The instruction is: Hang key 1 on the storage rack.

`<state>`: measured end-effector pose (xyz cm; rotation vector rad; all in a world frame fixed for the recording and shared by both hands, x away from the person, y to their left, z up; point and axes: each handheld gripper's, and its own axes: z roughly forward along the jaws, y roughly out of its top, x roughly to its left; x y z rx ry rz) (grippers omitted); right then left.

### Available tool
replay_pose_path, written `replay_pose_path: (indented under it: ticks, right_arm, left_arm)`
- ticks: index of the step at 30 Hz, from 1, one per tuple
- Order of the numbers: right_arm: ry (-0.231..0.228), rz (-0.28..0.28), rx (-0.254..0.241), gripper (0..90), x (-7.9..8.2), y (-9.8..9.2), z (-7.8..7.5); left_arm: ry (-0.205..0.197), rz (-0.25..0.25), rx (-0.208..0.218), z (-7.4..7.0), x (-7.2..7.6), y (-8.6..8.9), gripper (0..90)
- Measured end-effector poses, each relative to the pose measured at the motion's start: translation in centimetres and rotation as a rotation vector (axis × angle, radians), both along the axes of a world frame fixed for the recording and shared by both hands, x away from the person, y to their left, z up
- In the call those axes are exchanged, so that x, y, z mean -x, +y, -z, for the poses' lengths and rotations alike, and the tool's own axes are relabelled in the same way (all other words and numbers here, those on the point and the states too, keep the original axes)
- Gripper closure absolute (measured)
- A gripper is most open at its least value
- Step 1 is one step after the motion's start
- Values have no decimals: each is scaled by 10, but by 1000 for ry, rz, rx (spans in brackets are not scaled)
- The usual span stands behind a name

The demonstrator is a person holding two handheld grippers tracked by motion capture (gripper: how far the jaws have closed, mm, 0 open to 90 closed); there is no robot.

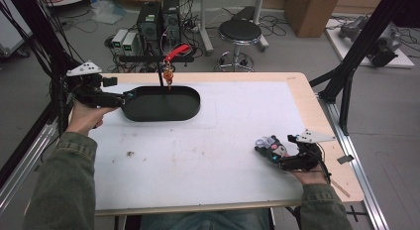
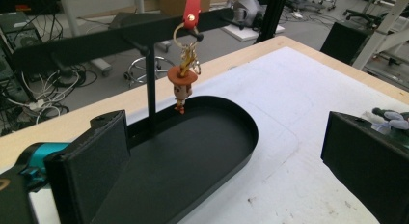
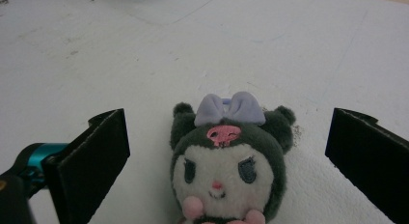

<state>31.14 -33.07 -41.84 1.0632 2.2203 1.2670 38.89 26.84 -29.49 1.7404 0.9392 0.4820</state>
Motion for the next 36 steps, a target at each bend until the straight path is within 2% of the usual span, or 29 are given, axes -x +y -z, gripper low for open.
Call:
replay_pose_path:
  ticks: [6, 14, 20, 25, 32, 36]
  right_arm:
    - [0, 1, 1, 7, 0, 0, 0]
    - [4, 2, 4, 7, -1, 0, 0]
    - [3, -1, 7, 7, -1, 0, 1]
    - [1, -1, 10, 7, -1, 1, 1]
    - [1, 2, 13, 7, -1, 1, 1]
    - [4, 2, 13, 7, -1, 1, 1]
  left_arm:
    - [21, -19, 8, 19, 8, 9, 37]
    - [35, -32, 11, 28, 16, 16, 37]
    - [56, -45, -35, 45, 28, 19, 37]
    - [85, -52, -31, 59, 39, 25, 37]
    - [84, -64, -29, 66, 55, 32, 37]
    - [104, -58, -29, 72, 62, 35, 37]
